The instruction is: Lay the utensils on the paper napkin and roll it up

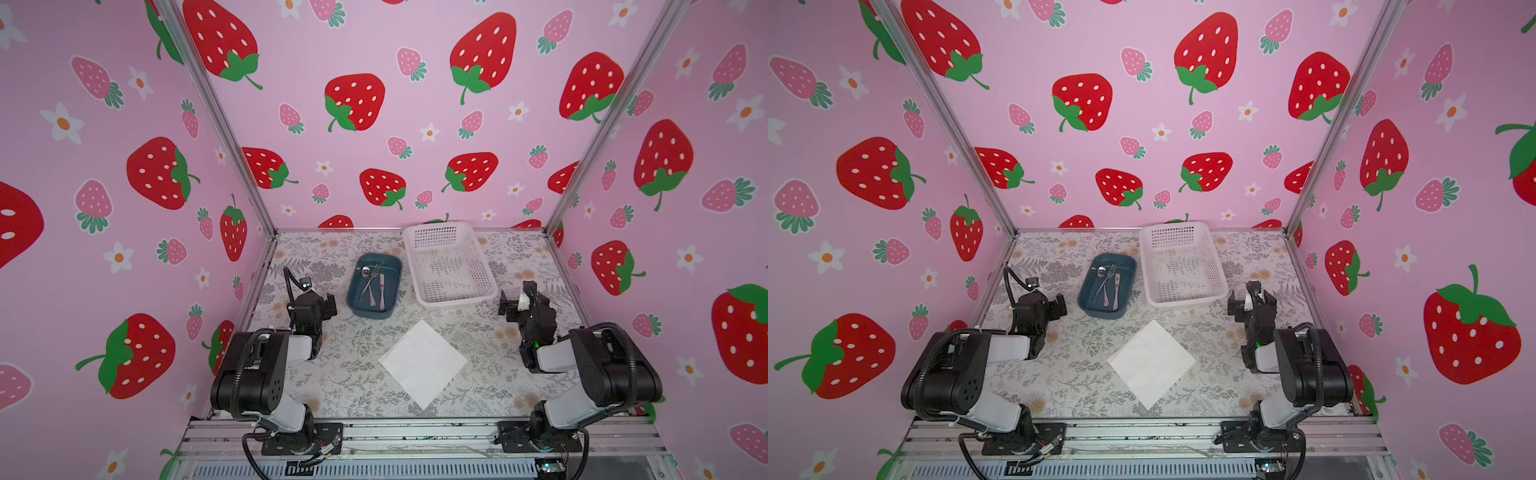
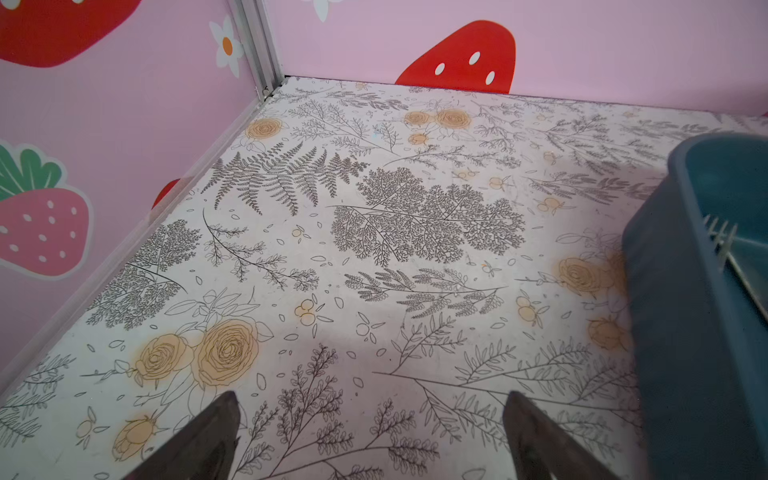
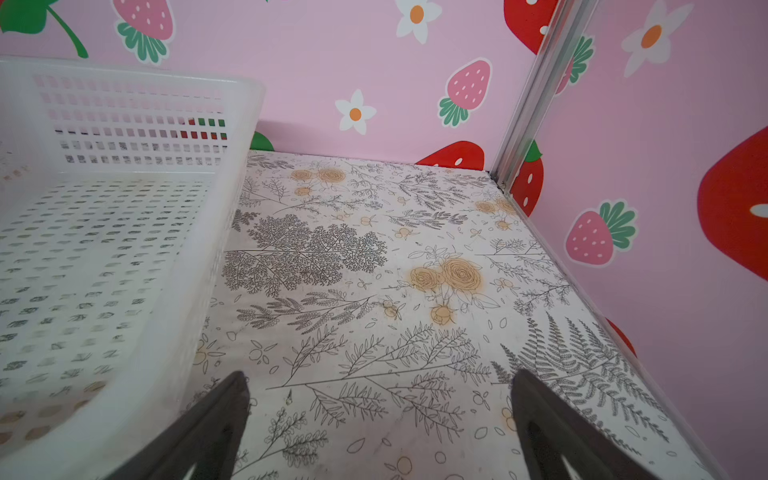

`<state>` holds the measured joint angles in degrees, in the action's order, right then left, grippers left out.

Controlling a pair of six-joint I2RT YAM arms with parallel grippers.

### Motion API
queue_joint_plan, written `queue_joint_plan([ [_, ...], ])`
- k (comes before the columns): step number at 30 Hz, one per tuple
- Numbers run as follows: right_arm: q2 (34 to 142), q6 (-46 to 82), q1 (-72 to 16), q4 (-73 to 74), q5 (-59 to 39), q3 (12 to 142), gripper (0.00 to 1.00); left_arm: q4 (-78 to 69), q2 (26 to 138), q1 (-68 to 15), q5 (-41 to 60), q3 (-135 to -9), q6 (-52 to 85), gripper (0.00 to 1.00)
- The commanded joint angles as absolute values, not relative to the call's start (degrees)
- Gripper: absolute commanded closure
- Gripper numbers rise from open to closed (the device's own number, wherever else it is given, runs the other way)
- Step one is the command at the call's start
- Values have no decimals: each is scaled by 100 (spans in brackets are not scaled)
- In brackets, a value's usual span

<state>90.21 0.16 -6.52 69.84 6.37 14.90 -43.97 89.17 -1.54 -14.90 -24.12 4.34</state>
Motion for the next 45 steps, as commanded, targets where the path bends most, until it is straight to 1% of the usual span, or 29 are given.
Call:
queue_joint_plan([
  [1, 9035, 0, -661, 7165, 646, 1547, 0, -4570, 8857, -140, -1460, -2487, 432, 1],
  [24, 9027, 0, -654, 7177, 639, 1539, 0, -4612, 8838, -152, -1464, -2465, 431, 1],
  [26, 9006, 8, -659, 7224, 638, 1513, 0, -4515, 8758, -156, -1290, -2493, 354, 1],
  [29, 8918, 0, -667, 7175, 623, 1503, 0, -3860, 8524, -157, -1038, -2739, 250, 1],
  [32, 8697, 24, -668, 6980, 697, 1518, 0, -4169, 8260, -153, -1260, -2452, 345, 1],
  [33, 8579, 71, -659, 6791, 783, 1558, 0, -4203, 8117, -154, -1348, -2355, 405, 1],
  [37, 7976, 438, -662, 5697, 1296, 1774, 0, -2595, 7301, -141, -1421, -2766, 804, 1],
  [41, 7554, 1034, -652, 4485, 1885, 2027, 0, -1316, 6771, -121, -1589, -3202, 1346, 1],
  [43, 7362, 1669, -656, 3314, 2298, 2398, 0, -671, 6584, -122, -1866, -3433, 1906, 1],
  [45, 7280, 2192, -627, 1686, 2329, 3007, 0, 253, 6488, -81, -1994, -3778, 2612, 1],
])
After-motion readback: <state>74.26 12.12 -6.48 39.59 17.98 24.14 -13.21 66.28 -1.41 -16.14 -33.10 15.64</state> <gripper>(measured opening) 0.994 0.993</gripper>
